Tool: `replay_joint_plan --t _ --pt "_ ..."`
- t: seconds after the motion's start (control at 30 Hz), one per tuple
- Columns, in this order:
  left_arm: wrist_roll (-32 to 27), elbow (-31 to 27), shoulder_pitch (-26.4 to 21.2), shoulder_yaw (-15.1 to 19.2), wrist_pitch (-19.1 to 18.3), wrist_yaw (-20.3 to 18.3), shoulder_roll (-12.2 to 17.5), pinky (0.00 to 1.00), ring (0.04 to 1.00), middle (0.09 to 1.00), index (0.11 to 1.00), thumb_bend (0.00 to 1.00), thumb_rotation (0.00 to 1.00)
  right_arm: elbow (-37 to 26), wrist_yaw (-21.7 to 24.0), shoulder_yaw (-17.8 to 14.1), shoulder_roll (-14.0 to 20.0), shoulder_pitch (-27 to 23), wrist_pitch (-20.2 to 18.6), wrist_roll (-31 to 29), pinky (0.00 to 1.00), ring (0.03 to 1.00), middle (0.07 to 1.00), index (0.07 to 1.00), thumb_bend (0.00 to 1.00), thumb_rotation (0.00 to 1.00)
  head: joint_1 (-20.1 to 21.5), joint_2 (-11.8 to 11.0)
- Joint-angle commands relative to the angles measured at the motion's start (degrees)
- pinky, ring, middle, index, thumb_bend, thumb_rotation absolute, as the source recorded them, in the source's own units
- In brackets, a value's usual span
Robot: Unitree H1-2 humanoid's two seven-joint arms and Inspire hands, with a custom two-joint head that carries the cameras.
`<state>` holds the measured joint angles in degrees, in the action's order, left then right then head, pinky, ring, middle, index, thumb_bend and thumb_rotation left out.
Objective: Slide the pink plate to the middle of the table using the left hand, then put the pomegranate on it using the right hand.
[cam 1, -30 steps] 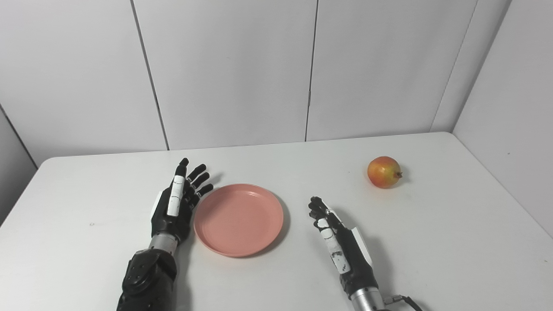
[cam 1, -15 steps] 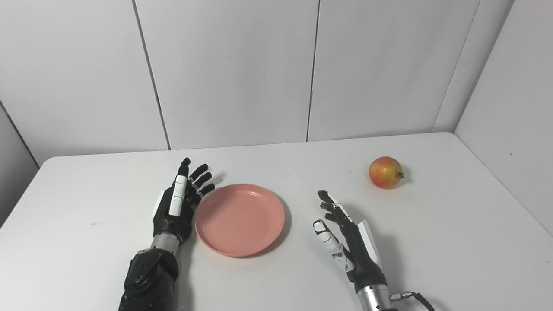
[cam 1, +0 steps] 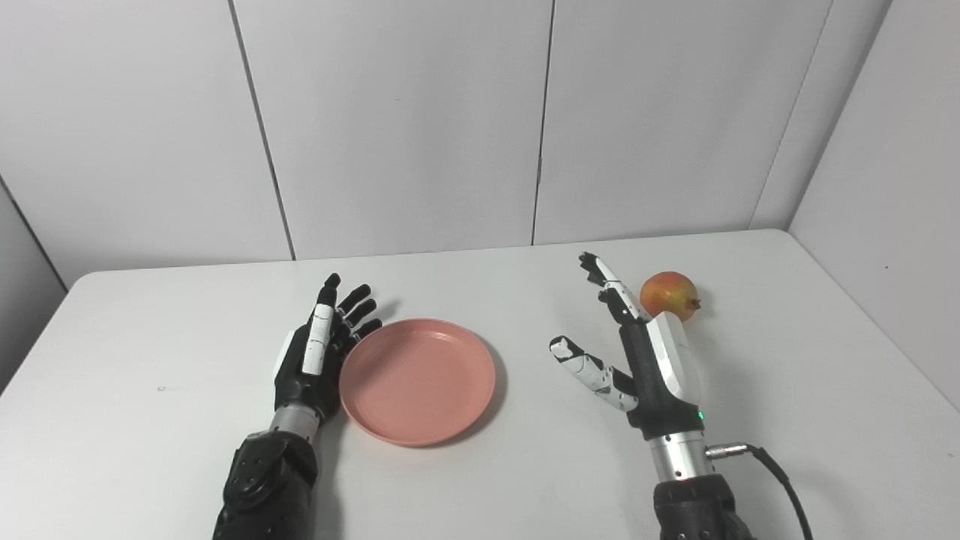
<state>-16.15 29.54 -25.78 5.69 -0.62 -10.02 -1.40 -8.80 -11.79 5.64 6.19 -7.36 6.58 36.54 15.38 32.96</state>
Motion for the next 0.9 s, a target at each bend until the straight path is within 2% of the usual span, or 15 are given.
replay_joint_plan --t 0.0,0.17,0.47,0.63,0.87 --pt "0.3 2.6 1.0 -0.4 -1.9 0.1 -0.6 0.81 0.868 0.867 1.000 0.89 0.78 -2.0 -0.6 -0.6 0.9 -2.6 0.7 1.1 0.78 0.846 0.871 0.880 0.76 1.00 0.0 0.0" --pt "0.2 3.6 0.8 -0.4 -1.3 -0.5 -0.4 0.80 0.866 0.865 1.000 0.88 0.80 -2.0 0.6 -1.3 2.8 -4.7 -0.8 2.9 0.72 0.821 0.870 0.879 0.80 1.00 0.4 -0.3" --pt "0.0 4.7 0.5 -0.2 -0.9 -1.3 -0.3 0.80 0.871 0.870 1.000 0.89 0.80 0.4 -1.6 -3.6 5.6 -8.7 -2.6 9.6 0.69 0.765 0.808 0.830 0.86 1.00 0.4 -0.4" --pt "0.1 4.7 0.6 -0.2 -0.9 -1.2 -0.4 0.82 0.877 0.873 1.000 0.89 0.80 2.7 -1.5 -4.5 8.2 -11.1 -2.9 11.2 0.70 0.782 0.826 0.836 0.85 1.00 0.3 -0.7" --pt "0.2 4.4 0.8 -0.4 -0.8 -1.2 -0.5 0.81 0.870 0.867 1.000 0.88 0.80 6.7 -3.7 -6.4 10.9 -14.6 -3.2 11.2 0.75 0.805 0.829 0.829 0.84 1.00 0.1 -0.7"
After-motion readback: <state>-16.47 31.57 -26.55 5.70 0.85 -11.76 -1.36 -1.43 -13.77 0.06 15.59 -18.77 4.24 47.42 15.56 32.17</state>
